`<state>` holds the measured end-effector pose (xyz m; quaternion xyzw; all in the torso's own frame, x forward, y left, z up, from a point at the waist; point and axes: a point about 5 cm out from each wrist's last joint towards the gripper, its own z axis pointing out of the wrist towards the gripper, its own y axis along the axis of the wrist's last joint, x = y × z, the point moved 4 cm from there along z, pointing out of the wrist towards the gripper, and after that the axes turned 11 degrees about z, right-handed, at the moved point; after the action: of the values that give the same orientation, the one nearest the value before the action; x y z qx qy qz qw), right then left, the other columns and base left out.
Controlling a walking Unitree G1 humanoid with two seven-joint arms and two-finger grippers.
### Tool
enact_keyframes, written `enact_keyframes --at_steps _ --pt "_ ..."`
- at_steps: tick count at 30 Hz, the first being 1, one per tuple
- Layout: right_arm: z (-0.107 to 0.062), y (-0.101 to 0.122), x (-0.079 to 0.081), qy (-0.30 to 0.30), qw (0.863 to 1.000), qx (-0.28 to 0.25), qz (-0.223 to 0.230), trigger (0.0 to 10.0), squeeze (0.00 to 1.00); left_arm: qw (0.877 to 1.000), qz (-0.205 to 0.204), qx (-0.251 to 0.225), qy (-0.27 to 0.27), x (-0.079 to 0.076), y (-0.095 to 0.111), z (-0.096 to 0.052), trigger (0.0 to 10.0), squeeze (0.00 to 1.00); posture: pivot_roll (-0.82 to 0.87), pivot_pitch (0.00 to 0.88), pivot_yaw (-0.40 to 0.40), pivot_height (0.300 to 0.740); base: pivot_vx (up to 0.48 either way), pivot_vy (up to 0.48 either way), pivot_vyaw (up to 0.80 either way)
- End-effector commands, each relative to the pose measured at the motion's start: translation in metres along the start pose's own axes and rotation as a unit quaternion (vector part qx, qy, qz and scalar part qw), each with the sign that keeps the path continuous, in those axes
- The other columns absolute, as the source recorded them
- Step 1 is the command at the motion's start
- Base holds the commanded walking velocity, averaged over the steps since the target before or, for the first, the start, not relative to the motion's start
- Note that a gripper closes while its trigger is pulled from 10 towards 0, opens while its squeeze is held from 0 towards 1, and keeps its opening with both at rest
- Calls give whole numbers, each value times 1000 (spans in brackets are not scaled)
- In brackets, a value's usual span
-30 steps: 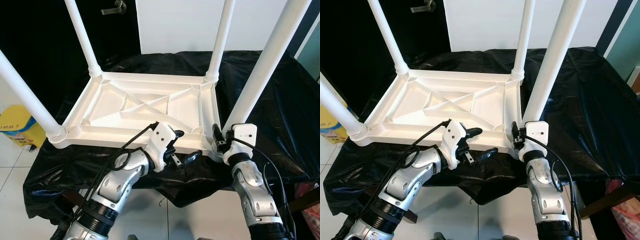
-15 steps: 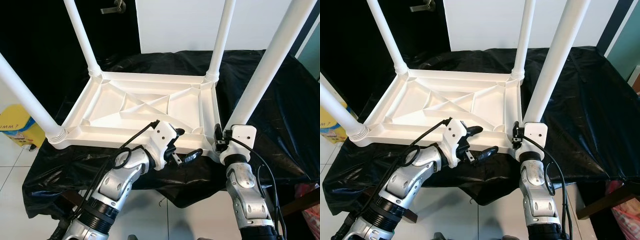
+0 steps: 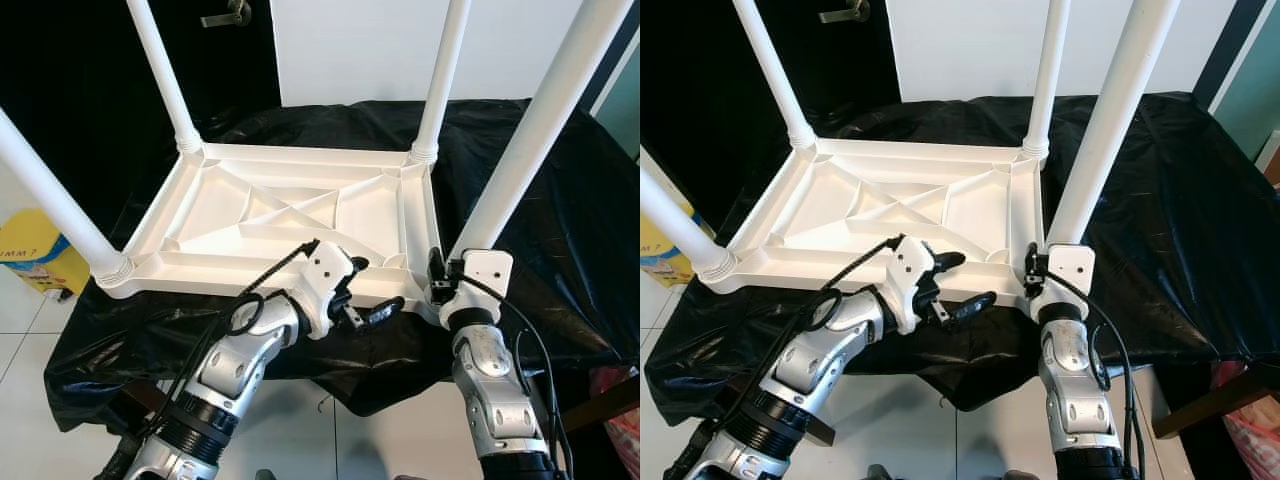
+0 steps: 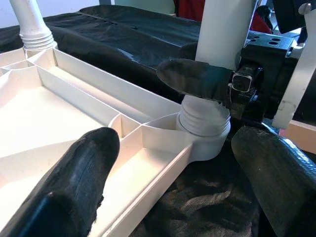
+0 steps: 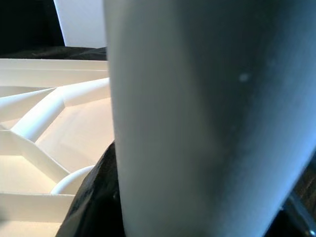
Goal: Building children table
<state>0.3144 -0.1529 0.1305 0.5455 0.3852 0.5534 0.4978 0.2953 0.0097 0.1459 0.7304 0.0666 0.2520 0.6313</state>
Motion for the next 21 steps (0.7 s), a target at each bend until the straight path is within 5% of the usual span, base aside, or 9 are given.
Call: enact_keyframes --at_steps 1,15,16,18,19,21 --pt "-4 -11 -4 -5 1000 21 6 10000 988 1000 7 -1 -5 1 1 0 10000 0 -165 32 20 740 0 0 0" --pt "-9 -3 -12 98 995 22 -6 10000 1000 1000 6 -1 -19 -3 0 1 10000 0 -184 30 43 740 0 0 0" --pt "-9 -2 -12 120 992 26 -11 10000 553 1000 6 -1 -22 -4 0 1 10000 0 -186 30 45 740 0 0 0" --pt "-9 -1 -13 134 991 28 -14 10000 553 1000 7 0 -24 -4 0 1 10000 0 -186 30 45 740 0 0 0" --pt "-9 -1 -14 151 988 32 -18 10000 0 1000 7 -1 -27 -5 0 2 10000 0 -189 29 48 740 0 0 0" --pt "-7 0 -14 187 981 40 -32 10000 0 1000 8 -1 -30 -6 1 3 10000 0 -188 28 49 740 0 0 0"
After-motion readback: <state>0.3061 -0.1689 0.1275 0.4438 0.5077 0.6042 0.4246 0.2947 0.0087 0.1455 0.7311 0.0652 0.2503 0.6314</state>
